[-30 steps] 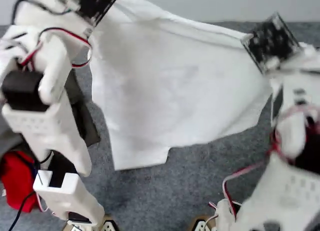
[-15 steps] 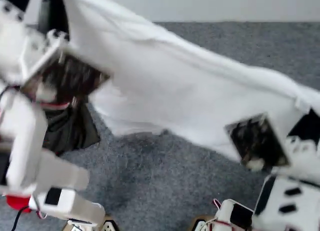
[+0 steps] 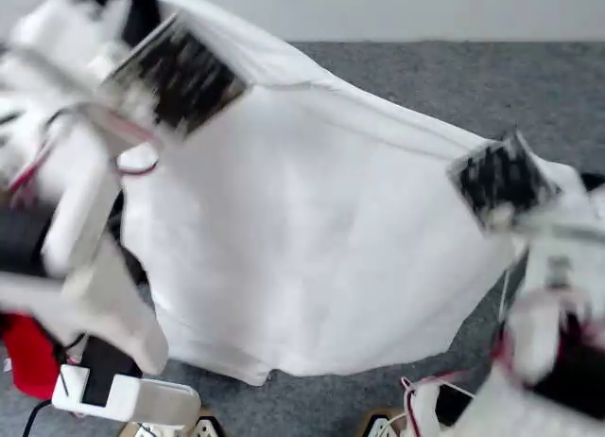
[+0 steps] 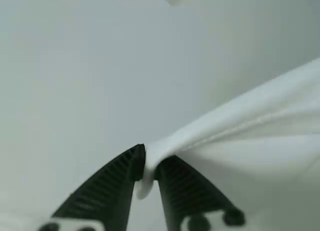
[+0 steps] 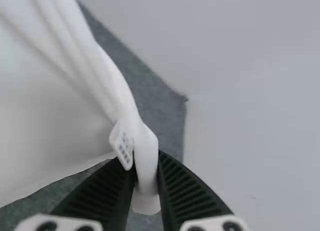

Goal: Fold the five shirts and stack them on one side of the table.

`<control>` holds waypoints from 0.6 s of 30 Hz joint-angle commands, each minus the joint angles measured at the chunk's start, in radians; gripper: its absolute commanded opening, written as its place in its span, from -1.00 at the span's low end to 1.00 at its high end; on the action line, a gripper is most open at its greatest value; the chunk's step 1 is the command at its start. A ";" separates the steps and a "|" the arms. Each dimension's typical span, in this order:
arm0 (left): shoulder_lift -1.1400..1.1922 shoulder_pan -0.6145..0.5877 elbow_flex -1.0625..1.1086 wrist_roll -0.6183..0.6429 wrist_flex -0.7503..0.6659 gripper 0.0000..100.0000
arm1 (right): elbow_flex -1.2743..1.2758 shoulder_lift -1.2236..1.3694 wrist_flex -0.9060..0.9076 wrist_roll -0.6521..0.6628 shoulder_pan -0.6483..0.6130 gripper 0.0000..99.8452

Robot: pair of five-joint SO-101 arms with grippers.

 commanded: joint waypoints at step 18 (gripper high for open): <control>0.322 -0.008 0.783 -0.055 -0.882 -0.97 | 0.454 0.599 -1.079 0.011 -0.157 -0.98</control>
